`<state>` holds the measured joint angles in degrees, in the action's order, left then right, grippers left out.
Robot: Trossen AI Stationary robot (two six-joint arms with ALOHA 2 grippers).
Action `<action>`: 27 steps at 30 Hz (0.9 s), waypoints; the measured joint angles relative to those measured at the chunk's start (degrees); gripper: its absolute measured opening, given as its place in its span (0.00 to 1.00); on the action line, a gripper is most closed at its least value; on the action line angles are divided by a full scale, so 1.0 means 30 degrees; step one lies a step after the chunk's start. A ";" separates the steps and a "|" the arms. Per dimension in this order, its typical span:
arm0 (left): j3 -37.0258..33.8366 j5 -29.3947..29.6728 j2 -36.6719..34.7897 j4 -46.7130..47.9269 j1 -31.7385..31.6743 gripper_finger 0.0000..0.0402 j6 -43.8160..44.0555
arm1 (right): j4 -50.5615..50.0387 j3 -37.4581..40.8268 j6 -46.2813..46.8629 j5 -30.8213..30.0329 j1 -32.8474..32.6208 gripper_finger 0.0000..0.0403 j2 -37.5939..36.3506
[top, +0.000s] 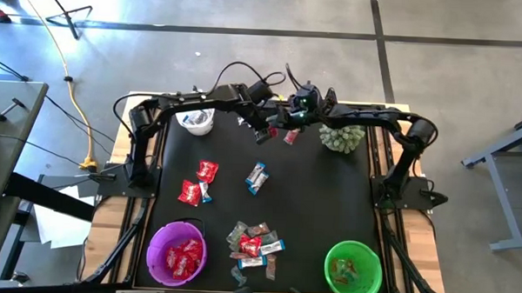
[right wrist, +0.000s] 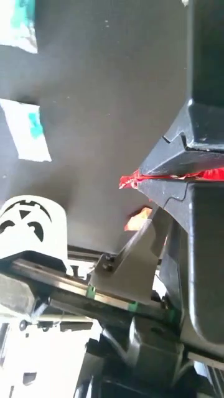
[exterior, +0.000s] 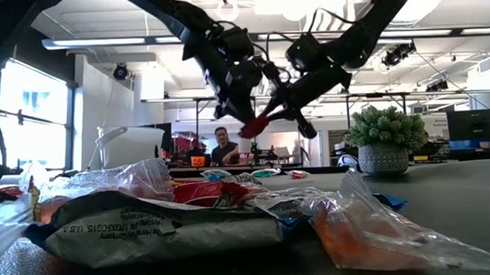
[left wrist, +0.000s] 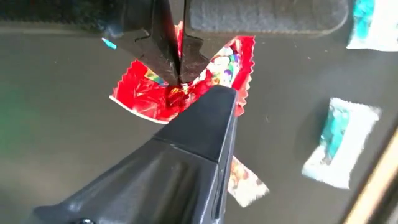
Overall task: Sort candy
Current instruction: Put the red candy into the violet bucket
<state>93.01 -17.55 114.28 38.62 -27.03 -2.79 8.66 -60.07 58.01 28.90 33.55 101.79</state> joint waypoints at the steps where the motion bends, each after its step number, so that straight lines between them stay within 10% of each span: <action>1: 0.0124 0.0008 -0.0006 0.0023 -0.0005 0.00 -0.0028 | -0.0227 -0.0007 -0.0029 -0.0126 0.0054 0.00 -0.0205; 27: 0.0226 0.0609 -0.0005 0.0485 -0.0092 0.00 -0.0138 | -0.2089 -0.0022 -0.0946 -0.0639 0.0091 0.00 -0.0850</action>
<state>93.69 -15.73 114.26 40.07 -27.31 -3.20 2.39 -60.14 55.17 26.98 33.82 99.24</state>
